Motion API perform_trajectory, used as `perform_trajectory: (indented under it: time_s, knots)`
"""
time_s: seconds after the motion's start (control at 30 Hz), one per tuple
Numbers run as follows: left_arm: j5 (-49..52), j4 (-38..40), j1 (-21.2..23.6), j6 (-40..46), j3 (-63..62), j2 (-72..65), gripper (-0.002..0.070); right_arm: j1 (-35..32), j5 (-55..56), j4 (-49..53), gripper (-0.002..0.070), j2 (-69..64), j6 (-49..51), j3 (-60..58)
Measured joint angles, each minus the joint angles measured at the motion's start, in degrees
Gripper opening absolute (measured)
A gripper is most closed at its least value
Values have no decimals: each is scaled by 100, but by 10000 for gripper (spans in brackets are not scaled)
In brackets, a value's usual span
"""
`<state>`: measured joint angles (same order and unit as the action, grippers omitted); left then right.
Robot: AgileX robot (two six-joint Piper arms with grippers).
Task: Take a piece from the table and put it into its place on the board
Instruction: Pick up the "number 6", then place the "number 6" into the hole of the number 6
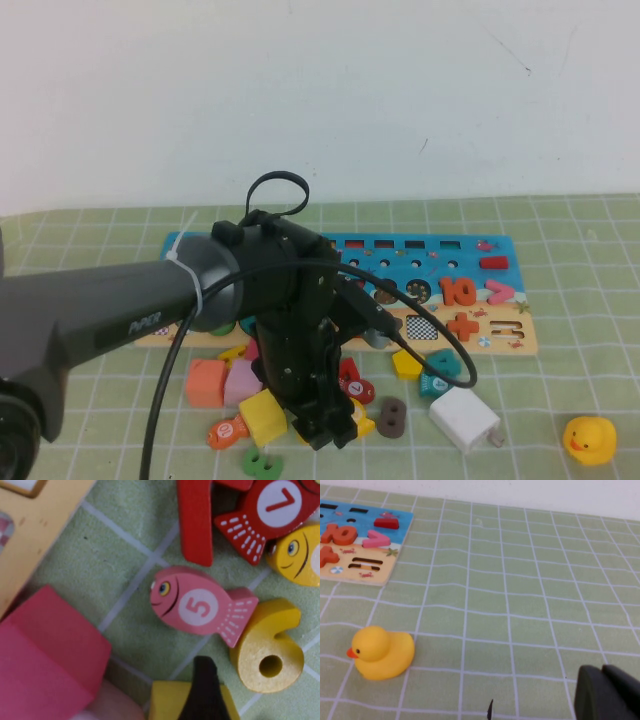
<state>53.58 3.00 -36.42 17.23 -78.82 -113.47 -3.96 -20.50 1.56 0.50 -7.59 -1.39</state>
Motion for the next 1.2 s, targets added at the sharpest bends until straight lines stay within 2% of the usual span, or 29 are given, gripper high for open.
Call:
perform_trajectory:
  time_s: [0.5,0.57,0.7,0.73,1.0,1.2]
  knots:
    - [0,171,9,79,-9,-263,450,0,0,0,-1,0,0,0]
    - [0,160,9,15,-9,-263,419,0,0,0,-1,0,0,0]
    - [13,-8,9,-280,-9,-263,267,0,0,0,-1,0,0,0]
    - [13,-34,9,-325,-9,-263,253,0,0,0,-1,0,0,0]
    - [428,-60,9,-776,-52,-138,255,0,0,0,-1,0,0,0]
    - [689,-145,9,-1301,-623,409,255,0,0,0,-1,0,0,0]
